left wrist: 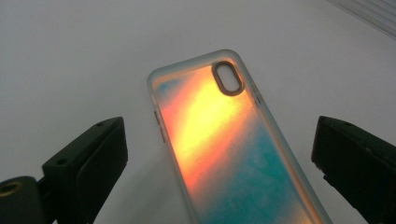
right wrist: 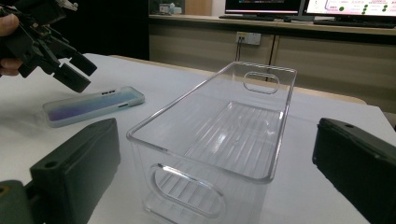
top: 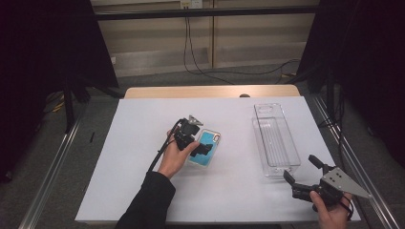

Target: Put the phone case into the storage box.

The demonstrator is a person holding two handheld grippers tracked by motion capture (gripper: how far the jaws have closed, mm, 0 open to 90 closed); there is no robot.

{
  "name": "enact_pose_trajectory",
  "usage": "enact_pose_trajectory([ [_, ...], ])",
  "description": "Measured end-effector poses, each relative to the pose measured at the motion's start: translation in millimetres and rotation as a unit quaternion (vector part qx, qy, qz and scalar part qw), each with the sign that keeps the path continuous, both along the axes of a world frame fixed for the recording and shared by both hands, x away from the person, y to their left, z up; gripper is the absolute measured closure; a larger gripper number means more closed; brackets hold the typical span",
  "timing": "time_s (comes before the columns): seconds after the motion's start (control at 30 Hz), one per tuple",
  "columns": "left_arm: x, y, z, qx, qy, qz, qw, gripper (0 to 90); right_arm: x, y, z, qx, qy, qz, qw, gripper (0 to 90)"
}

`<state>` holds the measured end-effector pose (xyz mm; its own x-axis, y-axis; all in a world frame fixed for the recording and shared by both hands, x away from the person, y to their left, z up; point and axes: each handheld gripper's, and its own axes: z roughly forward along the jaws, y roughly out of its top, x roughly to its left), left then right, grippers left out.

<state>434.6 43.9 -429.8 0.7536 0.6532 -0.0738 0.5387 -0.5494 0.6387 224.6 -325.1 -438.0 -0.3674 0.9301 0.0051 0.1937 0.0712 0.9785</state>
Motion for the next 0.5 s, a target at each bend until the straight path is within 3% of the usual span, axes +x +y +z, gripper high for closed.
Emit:
enact_pose_trajectory([
  [0.17,-1.4,-6.0,-4.4,0.025,0.012,-0.009,0.9996,4.1,-0.1,-0.3,0.1,0.001,0.000,0.001,1.0000,0.7],
  [0.3,-1.4,-7.5,-6.6,0.030,0.013,-0.004,0.9994,4.1,0.0,-0.1,-0.1,0.000,0.001,0.002,1.0000,1.0],
  [0.5,-0.3,-10.5,-11.0,0.043,0.047,-0.008,0.9980,5.3,0.0,-0.1,-0.2,0.001,0.001,0.002,1.0000,1.0],
])
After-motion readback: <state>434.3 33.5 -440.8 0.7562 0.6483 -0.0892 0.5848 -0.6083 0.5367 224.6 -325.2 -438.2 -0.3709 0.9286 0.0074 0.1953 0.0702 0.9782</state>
